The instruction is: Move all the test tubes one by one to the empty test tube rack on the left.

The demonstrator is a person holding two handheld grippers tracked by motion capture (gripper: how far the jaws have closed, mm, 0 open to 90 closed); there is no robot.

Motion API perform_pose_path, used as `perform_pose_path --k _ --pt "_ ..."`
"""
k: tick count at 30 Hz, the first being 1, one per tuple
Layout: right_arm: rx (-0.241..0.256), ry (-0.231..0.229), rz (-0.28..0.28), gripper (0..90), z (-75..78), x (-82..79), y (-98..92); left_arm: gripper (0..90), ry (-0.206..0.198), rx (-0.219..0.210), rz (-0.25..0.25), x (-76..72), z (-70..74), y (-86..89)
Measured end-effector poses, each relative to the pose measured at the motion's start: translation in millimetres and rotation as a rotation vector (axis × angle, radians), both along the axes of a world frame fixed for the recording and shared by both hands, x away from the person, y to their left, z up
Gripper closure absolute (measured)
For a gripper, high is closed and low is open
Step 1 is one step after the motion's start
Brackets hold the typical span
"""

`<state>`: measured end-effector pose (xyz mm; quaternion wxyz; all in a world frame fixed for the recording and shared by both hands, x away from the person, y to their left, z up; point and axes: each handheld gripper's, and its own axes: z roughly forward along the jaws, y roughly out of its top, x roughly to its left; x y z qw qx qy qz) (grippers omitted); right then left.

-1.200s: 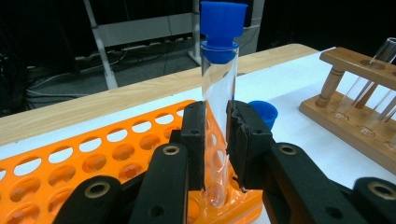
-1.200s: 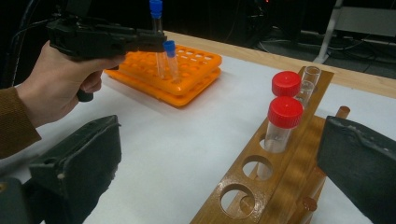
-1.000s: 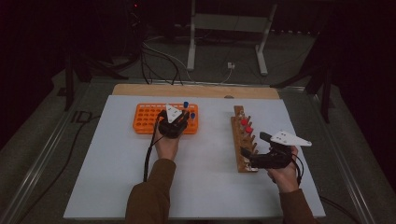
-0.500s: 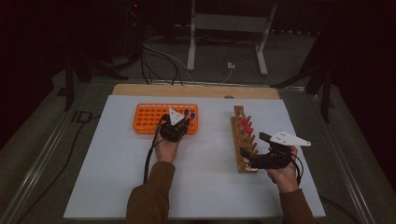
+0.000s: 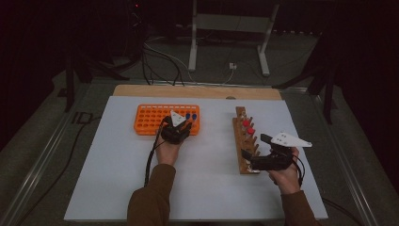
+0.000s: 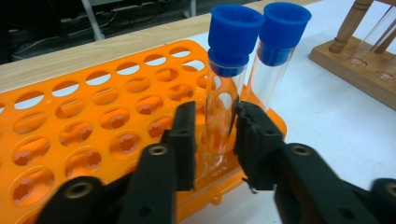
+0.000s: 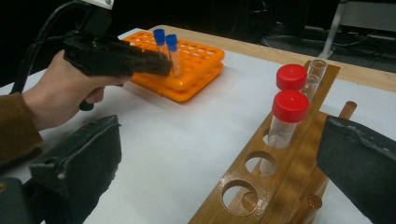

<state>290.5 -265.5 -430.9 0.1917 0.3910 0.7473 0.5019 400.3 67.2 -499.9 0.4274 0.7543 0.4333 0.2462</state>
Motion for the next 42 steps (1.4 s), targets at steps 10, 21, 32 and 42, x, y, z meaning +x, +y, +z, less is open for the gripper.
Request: perform_pose_path --k 10,21,32,42 --pt "-0.007 0.015 -0.012 1.0 -3.1 2.8 0.1 50.6 -0.012 -0.061 -0.004 -9.6 12.4 11.0" --pt "-0.029 0.019 -0.044 12.6 -4.9 10.4 -1.6 23.9 0.004 -0.157 -0.004 -28.2 22.7 22.0" --pt "-0.059 0.006 -0.086 33.3 -6.3 23.5 1.4 0.5 0.005 -0.181 -0.008 -48.4 26.1 27.5" --pt "-0.074 0.034 -0.129 53.3 -15.8 41.1 2.7 0.5 -0.005 -0.191 -0.039 -68.7 33.5 33.6"
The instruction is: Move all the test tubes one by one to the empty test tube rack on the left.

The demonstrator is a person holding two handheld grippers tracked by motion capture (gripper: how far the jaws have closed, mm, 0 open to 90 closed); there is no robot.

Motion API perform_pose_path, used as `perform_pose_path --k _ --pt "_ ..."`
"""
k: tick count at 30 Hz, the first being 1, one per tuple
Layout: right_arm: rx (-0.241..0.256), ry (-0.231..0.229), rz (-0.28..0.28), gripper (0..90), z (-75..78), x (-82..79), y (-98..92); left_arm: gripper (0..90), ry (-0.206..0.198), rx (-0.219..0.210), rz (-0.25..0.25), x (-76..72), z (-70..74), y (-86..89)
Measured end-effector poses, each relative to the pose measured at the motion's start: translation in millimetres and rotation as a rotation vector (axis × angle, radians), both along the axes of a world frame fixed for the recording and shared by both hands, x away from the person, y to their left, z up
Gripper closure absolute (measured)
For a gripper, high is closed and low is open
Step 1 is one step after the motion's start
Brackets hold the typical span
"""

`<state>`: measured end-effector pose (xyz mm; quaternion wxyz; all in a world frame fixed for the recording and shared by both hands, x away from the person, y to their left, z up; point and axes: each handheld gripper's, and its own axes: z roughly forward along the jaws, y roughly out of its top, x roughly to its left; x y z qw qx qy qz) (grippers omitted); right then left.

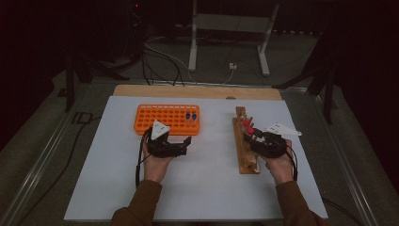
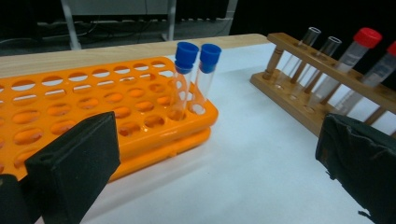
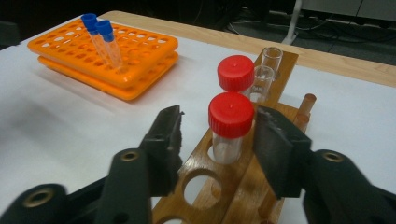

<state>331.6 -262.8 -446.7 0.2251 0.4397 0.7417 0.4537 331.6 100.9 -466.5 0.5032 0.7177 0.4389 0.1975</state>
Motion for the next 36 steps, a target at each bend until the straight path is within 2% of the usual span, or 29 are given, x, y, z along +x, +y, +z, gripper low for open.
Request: perform_pose_path --k 6,8,10,19,24,36 --pt "-0.020 0.006 -0.015 60.9 -0.8 7.8 3.3 0.5 -0.007 -0.005 -0.030 -11.1 -0.8 -0.7" --pt "-0.028 0.008 -0.015 64.5 -1.3 9.7 3.7 0.5 -0.006 0.014 -0.034 -12.5 -0.7 -2.0" --pt "-0.025 0.007 -0.015 69.0 -1.2 10.0 3.6 0.5 -0.009 0.014 -0.038 -14.2 0.1 -2.2" --pt "-0.040 0.002 -0.020 69.9 2.5 8.5 5.8 0.5 -0.033 0.034 -0.032 -20.5 3.6 -2.0" --pt "-0.057 -0.013 -0.019 70.0 11.1 6.0 7.6 0.5 -0.036 0.045 -0.034 -21.0 3.2 -3.2" --pt "-0.035 -0.063 -0.013 70.2 44.9 -2.8 1.9 0.5 -0.042 0.041 -0.030 -22.7 4.4 -4.6"
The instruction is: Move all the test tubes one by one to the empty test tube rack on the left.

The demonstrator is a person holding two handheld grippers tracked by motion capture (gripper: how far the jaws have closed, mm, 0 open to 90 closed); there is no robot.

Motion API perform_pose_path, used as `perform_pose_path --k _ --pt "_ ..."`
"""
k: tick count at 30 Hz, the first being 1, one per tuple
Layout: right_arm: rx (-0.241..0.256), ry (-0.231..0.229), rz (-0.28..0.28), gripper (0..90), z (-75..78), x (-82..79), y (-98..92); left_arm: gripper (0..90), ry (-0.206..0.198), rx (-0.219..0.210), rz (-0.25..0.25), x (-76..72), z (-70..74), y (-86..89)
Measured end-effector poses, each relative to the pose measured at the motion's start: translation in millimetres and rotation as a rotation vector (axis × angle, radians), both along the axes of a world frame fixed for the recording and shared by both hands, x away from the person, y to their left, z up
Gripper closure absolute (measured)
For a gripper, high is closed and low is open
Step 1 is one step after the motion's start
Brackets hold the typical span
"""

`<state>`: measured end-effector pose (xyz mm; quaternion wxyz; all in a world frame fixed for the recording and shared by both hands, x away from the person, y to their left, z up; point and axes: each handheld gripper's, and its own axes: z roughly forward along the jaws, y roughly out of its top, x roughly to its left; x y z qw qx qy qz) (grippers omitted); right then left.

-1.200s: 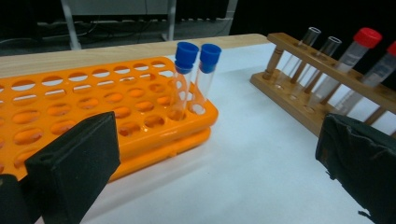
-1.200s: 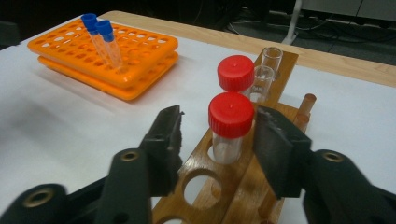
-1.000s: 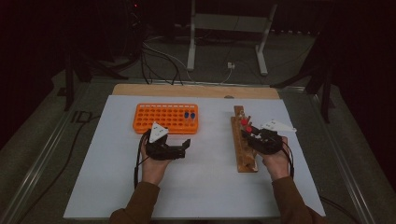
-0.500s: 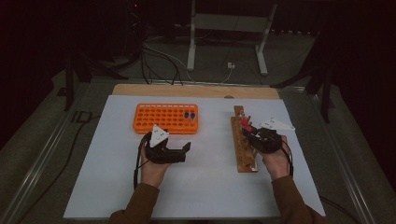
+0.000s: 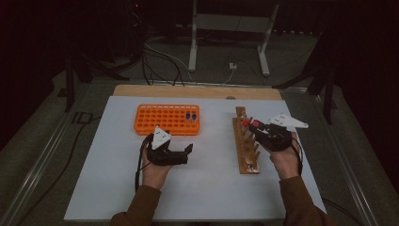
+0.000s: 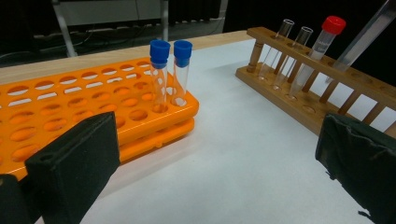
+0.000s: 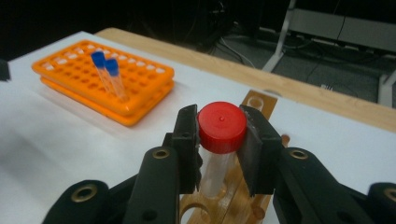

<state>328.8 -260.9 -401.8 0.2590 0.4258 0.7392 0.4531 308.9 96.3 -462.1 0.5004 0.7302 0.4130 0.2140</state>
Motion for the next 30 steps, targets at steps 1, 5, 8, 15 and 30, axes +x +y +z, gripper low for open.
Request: perform_pose_path --k 1,5,8,15,30 --pt "0.001 -0.005 0.000 70.2 3.2 -1.0 -0.4 0.5 -0.002 0.003 0.002 -0.1 -0.1 -0.4" --pt "0.008 -0.034 0.012 70.2 15.7 -6.2 0.2 0.6 -0.006 0.002 0.000 -0.6 0.0 -1.9" --pt "0.012 -0.058 0.024 70.2 23.3 -10.5 2.3 0.5 -0.015 0.002 -0.002 -1.4 1.1 -3.1" --pt "0.034 -0.059 0.073 70.2 26.5 -14.3 13.4 0.5 -0.052 0.011 -0.021 -4.7 6.0 -9.1" --pt "0.036 0.008 0.188 70.1 7.8 -12.8 57.8 4.4 -0.059 0.044 -0.120 -11.6 16.4 -46.5"
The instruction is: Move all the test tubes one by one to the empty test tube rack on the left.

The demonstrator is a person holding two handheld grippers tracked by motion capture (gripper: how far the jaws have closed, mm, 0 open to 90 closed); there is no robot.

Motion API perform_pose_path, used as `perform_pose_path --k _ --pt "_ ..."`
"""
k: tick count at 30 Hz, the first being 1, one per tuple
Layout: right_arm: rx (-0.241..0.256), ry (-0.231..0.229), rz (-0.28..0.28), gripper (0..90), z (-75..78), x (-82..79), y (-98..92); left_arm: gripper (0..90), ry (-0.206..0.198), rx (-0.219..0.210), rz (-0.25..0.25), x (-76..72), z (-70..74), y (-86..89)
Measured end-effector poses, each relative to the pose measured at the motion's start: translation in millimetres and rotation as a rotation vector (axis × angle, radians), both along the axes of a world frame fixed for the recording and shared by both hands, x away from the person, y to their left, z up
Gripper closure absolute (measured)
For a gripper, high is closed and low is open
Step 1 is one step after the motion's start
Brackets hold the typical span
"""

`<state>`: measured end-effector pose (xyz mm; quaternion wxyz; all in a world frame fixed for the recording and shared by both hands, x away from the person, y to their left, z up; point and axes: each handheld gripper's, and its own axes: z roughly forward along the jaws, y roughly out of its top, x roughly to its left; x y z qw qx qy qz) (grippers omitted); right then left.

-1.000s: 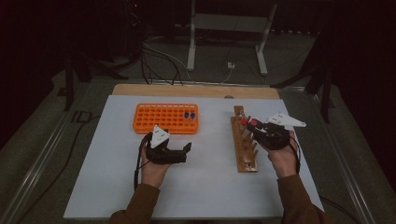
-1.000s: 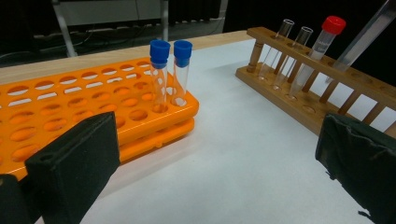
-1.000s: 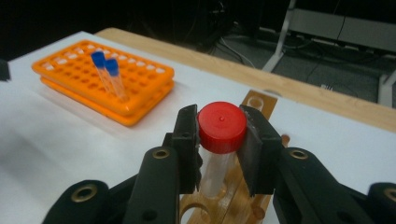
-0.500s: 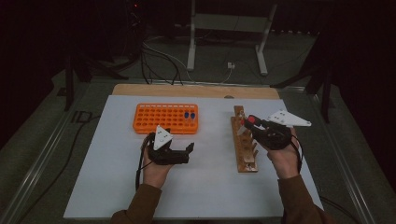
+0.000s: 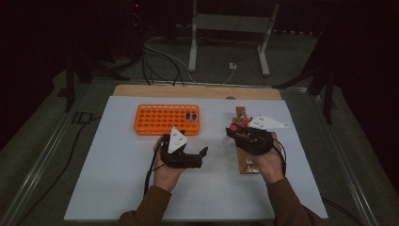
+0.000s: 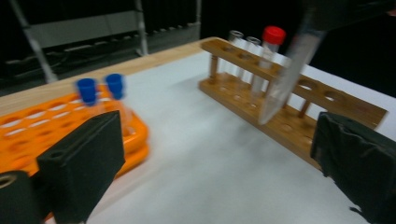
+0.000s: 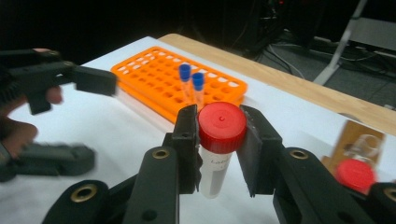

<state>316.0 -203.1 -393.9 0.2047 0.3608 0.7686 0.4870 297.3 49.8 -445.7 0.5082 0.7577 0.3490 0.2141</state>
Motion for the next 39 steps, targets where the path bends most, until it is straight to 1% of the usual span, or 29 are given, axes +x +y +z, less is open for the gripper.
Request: perform_pose_path --k 3,7,9,11,12,14,17,18,21,24,27,29,33,34,36,39 --pt "-0.005 0.007 0.019 70.1 -1.3 -0.6 7.9 6.2 -0.003 0.009 -0.034 0.6 -1.4 -11.4" --pt "-0.003 0.020 0.040 70.1 -3.5 -1.1 15.4 8.4 -0.006 -0.002 -0.060 2.7 -2.2 -22.8" --pt "-0.003 0.025 0.048 70.0 -4.6 -1.5 18.1 11.6 -0.008 -0.004 -0.072 3.8 -1.9 -27.6" --pt "-0.004 0.031 0.055 70.0 -5.7 -1.7 20.2 13.8 -0.013 0.006 -0.075 4.9 -1.4 -32.2" --pt "-0.003 0.032 0.060 70.0 -6.4 -1.7 21.0 15.7 -0.015 0.003 -0.076 5.2 -1.1 -34.3" --pt "0.004 0.041 0.065 70.0 -7.2 -1.6 22.3 16.9 -0.013 0.014 -0.068 6.4 -0.7 -38.4" --pt "0.012 0.051 0.075 70.0 -8.3 -1.6 23.5 26.9 -0.020 0.020 -0.063 7.2 -1.4 -41.2" --pt "0.011 0.051 0.079 70.0 -8.6 -1.5 23.9 32.4 -0.022 0.014 -0.064 7.2 -1.4 -41.3" --pt "0.011 0.055 0.083 70.0 -9.7 -1.7 25.1 47.4 -0.034 0.003 -0.081 6.3 -0.8 -41.5" --pt "0.017 0.062 0.089 70.0 -10.3 -1.7 25.5 57.9 -0.035 0.005 -0.100 6.4 -1.0 -42.2" --pt "0.018 0.063 0.092 70.0 -10.7 -1.9 26.4 66.2 -0.031 0.011 -0.114 6.3 -1.8 -42.7" --pt "0.017 0.064 0.094 70.0 -10.9 -2.0 27.0 72.2 -0.038 0.016 -0.124 5.9 -2.1 -43.0" --pt "0.017 0.067 0.095 69.3 -11.2 -2.0 27.3 74.6 -0.046 0.026 -0.134 5.1 -2.6 -44.1" --pt "0.022 0.065 0.098 65.7 -11.4 -2.0 26.7 74.7 -0.045 0.027 -0.133 5.3 -2.8 -44.0" --pt "0.040 0.064 0.102 55.1 -11.1 -1.9 24.8 74.8 -0.042 0.031 -0.130 6.1 -3.1 -43.3" --pt "0.080 0.066 0.103 39.5 -10.1 -1.2 20.3 74.9 -0.041 0.029 -0.125 7.5 -3.0 -42.0"
